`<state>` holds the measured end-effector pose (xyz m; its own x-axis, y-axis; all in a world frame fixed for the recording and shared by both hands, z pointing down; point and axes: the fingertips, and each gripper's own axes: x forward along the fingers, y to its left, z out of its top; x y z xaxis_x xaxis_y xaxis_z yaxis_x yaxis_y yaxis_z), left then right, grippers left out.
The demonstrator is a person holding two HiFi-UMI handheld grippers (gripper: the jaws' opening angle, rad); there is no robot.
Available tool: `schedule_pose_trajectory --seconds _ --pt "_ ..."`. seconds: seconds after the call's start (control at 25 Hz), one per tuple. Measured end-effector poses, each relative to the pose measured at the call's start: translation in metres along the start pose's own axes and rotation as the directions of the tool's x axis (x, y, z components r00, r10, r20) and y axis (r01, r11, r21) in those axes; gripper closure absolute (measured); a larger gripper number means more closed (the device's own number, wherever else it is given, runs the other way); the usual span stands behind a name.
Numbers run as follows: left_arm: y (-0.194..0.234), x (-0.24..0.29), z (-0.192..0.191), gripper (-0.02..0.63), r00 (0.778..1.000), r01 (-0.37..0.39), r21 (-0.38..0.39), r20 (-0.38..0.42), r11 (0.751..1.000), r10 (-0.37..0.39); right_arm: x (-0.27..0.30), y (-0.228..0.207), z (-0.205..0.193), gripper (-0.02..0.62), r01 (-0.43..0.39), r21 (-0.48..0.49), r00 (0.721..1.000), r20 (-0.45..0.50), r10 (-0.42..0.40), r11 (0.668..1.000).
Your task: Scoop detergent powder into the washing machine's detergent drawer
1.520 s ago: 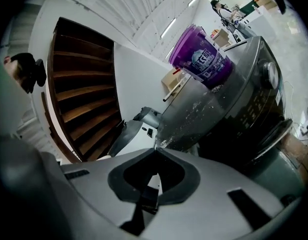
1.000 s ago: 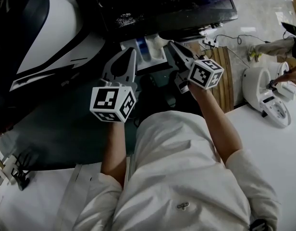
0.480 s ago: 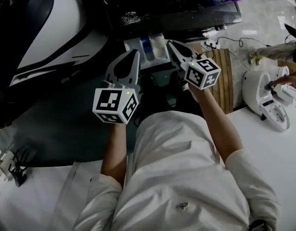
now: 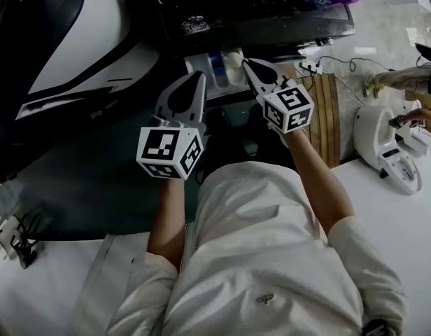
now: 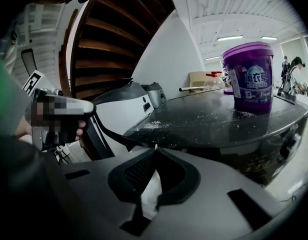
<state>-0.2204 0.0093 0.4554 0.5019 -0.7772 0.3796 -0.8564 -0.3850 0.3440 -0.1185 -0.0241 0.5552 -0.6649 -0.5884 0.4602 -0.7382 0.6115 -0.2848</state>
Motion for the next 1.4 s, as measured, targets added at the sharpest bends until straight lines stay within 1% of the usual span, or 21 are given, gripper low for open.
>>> schedule_pose_trajectory --seconds 0.16,0.32,0.56,0.64,0.72,0.8,0.92,1.16,1.4 --pt "0.001 -0.005 0.001 0.588 1.000 -0.009 0.001 0.007 1.000 0.009 0.001 0.003 0.000 0.588 0.012 -0.079 1.000 -0.011 -0.013 0.997" --pt "0.003 -0.010 0.001 0.588 1.000 -0.021 0.009 0.009 1.000 0.021 0.003 0.009 0.000 0.588 0.022 -0.190 0.999 -0.029 -0.028 0.982" --pt "0.005 -0.015 0.000 0.588 0.999 -0.036 0.004 0.018 0.999 0.036 0.003 0.010 -0.003 0.588 0.028 -0.237 0.999 -0.029 -0.036 0.971" --pt "0.005 -0.017 -0.001 0.588 0.999 -0.040 0.002 0.019 0.999 0.040 0.003 0.012 -0.002 0.588 0.026 -0.274 0.999 -0.032 -0.036 0.961" --pt "0.005 -0.017 -0.001 0.588 0.999 -0.042 0.002 0.020 0.999 0.042 0.002 0.019 -0.001 0.588 0.020 -0.351 0.998 -0.046 -0.038 0.936" --pt "0.003 -0.018 -0.002 0.588 0.999 -0.043 0.007 0.020 0.999 0.043 0.003 0.028 -0.002 0.588 0.004 -0.443 0.998 -0.060 -0.034 0.897" --pt "0.001 -0.019 -0.002 0.588 0.999 -0.043 0.011 0.020 0.999 0.043 0.003 0.038 -0.005 0.588 -0.008 -0.522 0.997 -0.068 -0.032 0.853" --pt "0.001 -0.022 -0.002 0.588 0.999 -0.049 0.015 0.024 0.999 0.049 0.002 0.043 -0.012 0.588 0.001 -0.580 0.996 -0.070 -0.052 0.814" --pt "-0.003 -0.024 -0.001 0.588 0.998 -0.049 0.019 0.030 0.999 0.048 -0.002 0.045 -0.012 0.588 0.012 -0.653 0.995 -0.064 -0.070 0.757"
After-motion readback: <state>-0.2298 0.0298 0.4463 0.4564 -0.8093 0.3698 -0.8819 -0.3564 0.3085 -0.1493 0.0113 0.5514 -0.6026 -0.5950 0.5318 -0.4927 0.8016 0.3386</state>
